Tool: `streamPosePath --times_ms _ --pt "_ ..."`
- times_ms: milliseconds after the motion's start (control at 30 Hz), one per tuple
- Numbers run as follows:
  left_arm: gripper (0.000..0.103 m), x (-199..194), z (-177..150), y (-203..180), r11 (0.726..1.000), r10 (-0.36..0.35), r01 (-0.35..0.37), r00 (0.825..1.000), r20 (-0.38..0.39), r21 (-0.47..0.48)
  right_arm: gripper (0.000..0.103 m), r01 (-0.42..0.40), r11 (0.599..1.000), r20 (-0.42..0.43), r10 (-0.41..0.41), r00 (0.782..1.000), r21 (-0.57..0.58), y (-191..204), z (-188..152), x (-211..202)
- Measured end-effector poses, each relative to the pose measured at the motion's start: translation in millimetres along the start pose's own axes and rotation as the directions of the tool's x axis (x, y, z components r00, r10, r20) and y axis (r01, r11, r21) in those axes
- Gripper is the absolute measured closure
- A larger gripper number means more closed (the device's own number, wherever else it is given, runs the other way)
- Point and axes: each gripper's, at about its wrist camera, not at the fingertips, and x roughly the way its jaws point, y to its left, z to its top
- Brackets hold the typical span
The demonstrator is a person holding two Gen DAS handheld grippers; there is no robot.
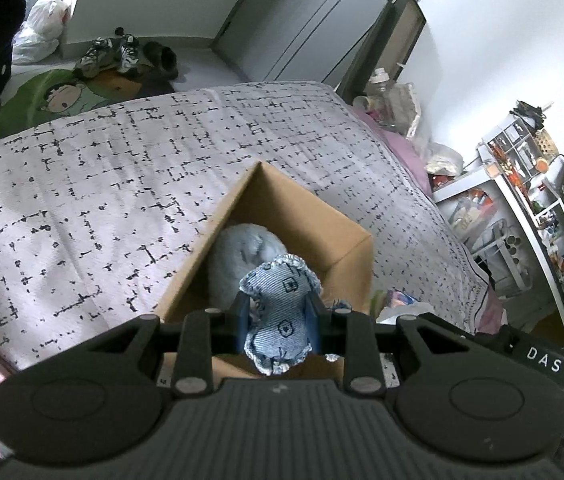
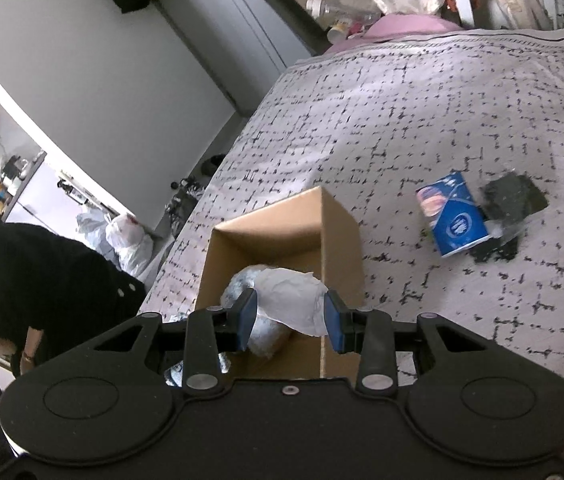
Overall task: Organize soft objects
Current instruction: 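Carry the blue cloth with the left tool while the right tool carries the white tissue to the box, then open both tools over the box to drop the cloth and tissue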
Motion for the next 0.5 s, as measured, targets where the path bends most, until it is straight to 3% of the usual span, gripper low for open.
streamPosePath --times_ms 500 --pt "0.071 28 11 20 1.000 0.027 -0.028 0.996 -0.080 -0.013 0.067 0.028 0.999 -0.073 -0.030 0.997 -0.027 18 -12 34"
